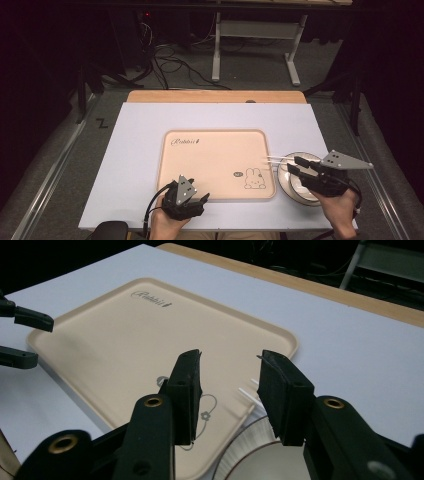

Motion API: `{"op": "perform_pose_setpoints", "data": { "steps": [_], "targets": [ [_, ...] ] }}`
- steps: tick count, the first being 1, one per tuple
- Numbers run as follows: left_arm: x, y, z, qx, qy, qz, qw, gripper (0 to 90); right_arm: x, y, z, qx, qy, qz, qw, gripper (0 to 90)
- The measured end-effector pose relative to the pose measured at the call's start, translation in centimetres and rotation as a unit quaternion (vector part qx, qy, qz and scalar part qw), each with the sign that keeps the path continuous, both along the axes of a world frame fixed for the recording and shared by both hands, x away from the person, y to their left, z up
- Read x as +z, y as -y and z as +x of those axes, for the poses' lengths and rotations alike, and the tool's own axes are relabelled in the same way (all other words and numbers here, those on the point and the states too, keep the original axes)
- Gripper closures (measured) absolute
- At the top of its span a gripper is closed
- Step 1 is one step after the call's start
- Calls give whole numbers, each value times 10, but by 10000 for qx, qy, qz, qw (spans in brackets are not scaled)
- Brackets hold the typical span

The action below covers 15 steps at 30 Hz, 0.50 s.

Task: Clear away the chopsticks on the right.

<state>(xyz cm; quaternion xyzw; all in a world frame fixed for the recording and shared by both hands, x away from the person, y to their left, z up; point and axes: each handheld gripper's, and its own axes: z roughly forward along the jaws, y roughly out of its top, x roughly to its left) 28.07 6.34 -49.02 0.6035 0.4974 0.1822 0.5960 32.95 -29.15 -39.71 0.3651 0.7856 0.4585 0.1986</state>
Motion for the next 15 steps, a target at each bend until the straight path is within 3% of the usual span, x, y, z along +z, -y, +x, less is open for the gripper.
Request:
{"op": "perform_pose_setpoints", "data": {
  "steps": [3,9,15],
  "targets": [
    [0,2,2,-32,-4,-13,10000,337,1,11,2,-83,24,19,10000,619],
    [-1,6,4,-158,-20,12,9999,337,3,29,4,-370,-201,-4,9991,625],
    [-1,14,7,-332,-15,-2,9994,336,6,47,7,-609,-175,-274,9976,625]
  ]
}}
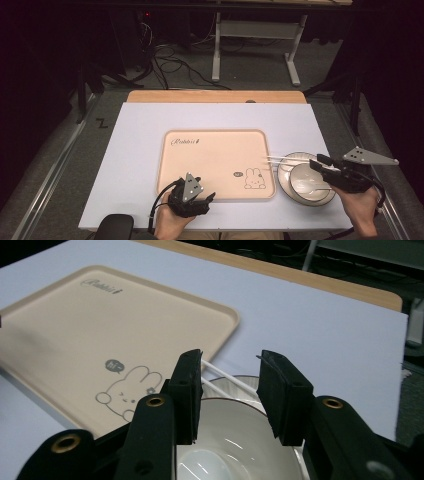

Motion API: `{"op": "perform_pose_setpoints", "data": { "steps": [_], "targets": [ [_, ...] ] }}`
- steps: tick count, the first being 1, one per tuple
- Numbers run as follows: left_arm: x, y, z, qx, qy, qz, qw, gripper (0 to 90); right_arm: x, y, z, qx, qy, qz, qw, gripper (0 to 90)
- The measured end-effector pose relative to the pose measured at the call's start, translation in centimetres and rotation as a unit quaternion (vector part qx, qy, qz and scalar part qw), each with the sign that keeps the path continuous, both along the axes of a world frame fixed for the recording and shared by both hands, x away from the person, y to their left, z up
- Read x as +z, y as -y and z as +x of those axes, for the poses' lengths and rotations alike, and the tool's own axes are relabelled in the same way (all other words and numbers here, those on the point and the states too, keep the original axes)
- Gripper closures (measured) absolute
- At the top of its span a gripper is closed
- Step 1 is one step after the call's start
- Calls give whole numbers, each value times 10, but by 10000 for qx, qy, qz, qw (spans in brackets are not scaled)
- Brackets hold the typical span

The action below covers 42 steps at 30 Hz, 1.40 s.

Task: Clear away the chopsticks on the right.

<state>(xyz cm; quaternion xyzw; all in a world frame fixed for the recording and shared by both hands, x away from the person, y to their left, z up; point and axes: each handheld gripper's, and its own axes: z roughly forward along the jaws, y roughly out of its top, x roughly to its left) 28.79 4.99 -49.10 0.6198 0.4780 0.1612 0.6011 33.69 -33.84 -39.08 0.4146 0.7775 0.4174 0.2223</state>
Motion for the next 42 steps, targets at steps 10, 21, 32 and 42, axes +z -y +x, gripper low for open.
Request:
{"op": "perform_pose_setpoints", "data": {
  "steps": [10,21,32,42],
  "targets": [
    [0,4,2,-5,81,29,10000,310,-4,18,21,-139,-294,-482,9983,647],
    [-1,3,-2,87,70,67,9999,306,-10,33,41,-183,-516,-746,9957,666],
    [0,-7,-8,340,91,77,9994,305,-30,41,65,-7,-801,-990,9919,717],
    [-2,-14,-13,585,69,50,9982,306,-46,45,81,321,-1120,-1323,9843,731]
  ]
}}
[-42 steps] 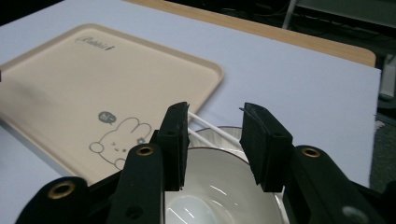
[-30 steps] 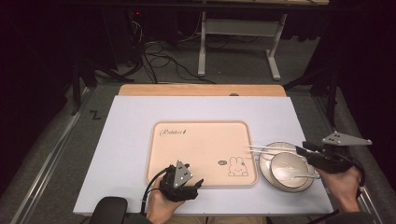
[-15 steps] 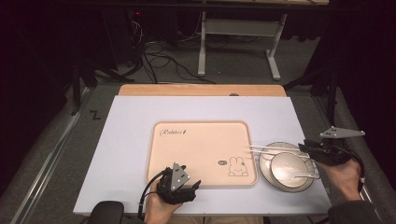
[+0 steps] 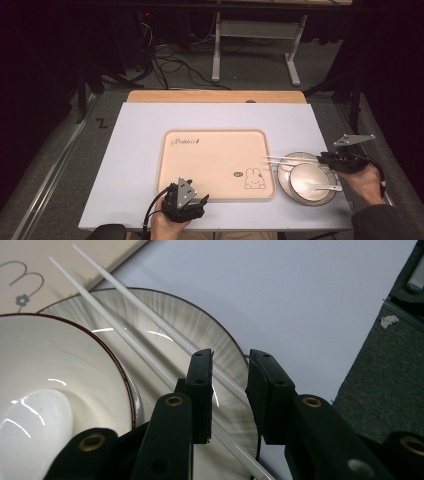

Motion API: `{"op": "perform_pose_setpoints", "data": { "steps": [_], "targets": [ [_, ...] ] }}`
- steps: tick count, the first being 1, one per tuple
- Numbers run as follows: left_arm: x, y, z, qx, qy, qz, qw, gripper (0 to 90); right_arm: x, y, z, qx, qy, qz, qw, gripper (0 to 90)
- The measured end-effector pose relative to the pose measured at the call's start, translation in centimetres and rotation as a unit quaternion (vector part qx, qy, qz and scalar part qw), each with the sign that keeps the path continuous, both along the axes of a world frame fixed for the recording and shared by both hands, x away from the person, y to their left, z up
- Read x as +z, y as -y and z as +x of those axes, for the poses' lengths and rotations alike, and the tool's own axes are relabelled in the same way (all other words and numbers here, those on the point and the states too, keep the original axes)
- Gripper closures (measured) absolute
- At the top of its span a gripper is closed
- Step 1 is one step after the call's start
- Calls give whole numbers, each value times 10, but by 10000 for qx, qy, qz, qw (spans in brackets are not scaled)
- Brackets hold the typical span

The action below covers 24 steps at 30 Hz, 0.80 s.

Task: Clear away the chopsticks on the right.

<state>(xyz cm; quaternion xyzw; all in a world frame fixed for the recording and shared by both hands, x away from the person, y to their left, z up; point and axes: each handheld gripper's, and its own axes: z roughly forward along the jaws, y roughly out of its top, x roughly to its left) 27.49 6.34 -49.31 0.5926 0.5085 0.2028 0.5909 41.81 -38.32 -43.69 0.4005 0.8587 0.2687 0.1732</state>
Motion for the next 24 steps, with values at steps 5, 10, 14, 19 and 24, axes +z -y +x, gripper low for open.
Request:
{"op": "perform_pose_setpoints", "data": {
  "steps": [5,10,14,19,24],
  "targets": [
    [-1,-2,-1,46,-17,44,10000,306,-5,0,6,134,-119,-128,9998,731],
    [-1,-3,-2,69,-17,65,10000,307,-8,-2,12,207,-271,-217,9992,734],
    [-1,-3,-2,69,-19,63,10000,307,-9,-3,14,192,-297,-234,9991,740],
    [-1,-3,-2,68,-14,82,9999,307,-11,-4,17,250,-367,-310,9985,761],
    [-2,-3,-2,69,-8,52,10000,307,-11,-5,18,293,-388,-302,9984,780]
  ]
}}
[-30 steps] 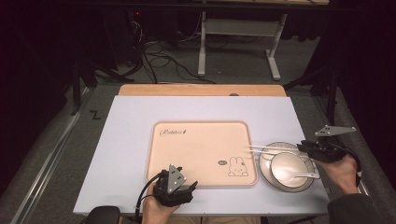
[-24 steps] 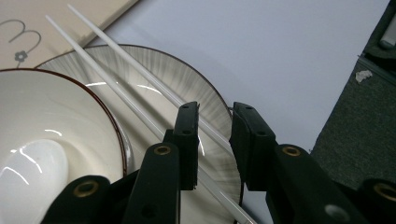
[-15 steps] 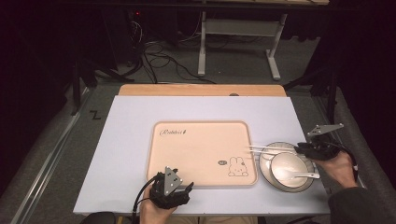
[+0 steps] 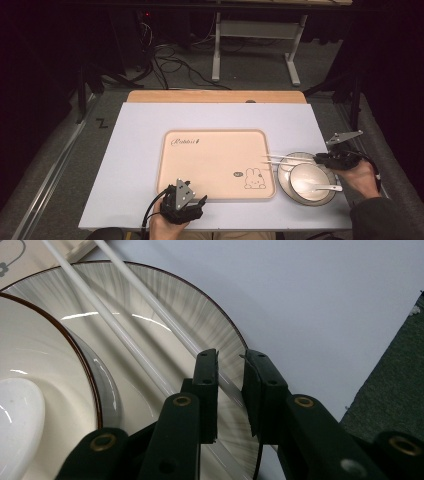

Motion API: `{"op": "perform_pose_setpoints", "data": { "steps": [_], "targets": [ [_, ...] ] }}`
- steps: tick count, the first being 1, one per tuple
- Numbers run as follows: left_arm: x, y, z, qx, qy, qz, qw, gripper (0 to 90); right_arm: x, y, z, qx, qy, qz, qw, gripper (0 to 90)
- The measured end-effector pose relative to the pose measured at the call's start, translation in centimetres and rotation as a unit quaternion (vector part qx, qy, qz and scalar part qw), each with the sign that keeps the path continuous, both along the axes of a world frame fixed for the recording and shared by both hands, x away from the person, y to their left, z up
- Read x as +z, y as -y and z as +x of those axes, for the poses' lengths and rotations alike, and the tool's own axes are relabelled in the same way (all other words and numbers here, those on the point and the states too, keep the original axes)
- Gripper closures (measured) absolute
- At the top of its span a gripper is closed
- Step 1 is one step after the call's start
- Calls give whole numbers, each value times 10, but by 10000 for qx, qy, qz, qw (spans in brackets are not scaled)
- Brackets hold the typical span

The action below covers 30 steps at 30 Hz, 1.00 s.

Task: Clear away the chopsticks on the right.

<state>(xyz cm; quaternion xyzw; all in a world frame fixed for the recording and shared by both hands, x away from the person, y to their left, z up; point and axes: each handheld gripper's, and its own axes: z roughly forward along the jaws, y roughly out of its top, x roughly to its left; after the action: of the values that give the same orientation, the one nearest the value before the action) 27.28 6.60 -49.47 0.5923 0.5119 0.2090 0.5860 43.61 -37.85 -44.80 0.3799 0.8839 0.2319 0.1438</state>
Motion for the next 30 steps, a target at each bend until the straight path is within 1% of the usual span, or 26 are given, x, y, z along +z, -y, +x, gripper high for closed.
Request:
{"op": "perform_pose_setpoints", "data": {
  "steps": [2,4,6,7,8,10,11,12,20,21,25,30],
  "targets": [
    [0,0,0,-6,0,-3,10000,307,1,0,1,75,-21,-41,10000,786],
    [0,1,0,3,6,-23,10000,308,1,-1,1,66,-33,-28,10000,789],
    [0,1,0,0,5,-22,10000,308,1,-1,2,115,-36,-48,9999,789],
    [0,1,0,-2,4,-22,10000,308,1,-1,2,115,-36,-48,9999,789],
    [-1,1,0,-16,-3,17,10000,308,1,-1,2,186,-37,-59,9998,788],
    [-1,1,0,-10,-2,9,10000,308,0,-1,1,188,-7,-93,9998,784],
    [-1,1,0,-30,-7,37,10000,307,-1,-2,1,250,-26,-60,9997,779],
    [-1,1,0,-32,-5,47,10000,307,-1,-1,1,317,-9,-78,9995,779],
    [-1,1,-1,-44,3,33,10000,307,-1,-1,3,352,-92,-32,9993,787],
    [-1,2,-1,-41,8,17,10000,307,-1,0,4,405,-92,-37,9991,792],
    [-1,1,-1,-45,12,44,10000,307,-2,0,4,455,-123,-12,9989,798],
    [-1,2,-1,-50,14,13,10000,308,-1,0,4,445,-174,44,9988,803]
  ]
}}
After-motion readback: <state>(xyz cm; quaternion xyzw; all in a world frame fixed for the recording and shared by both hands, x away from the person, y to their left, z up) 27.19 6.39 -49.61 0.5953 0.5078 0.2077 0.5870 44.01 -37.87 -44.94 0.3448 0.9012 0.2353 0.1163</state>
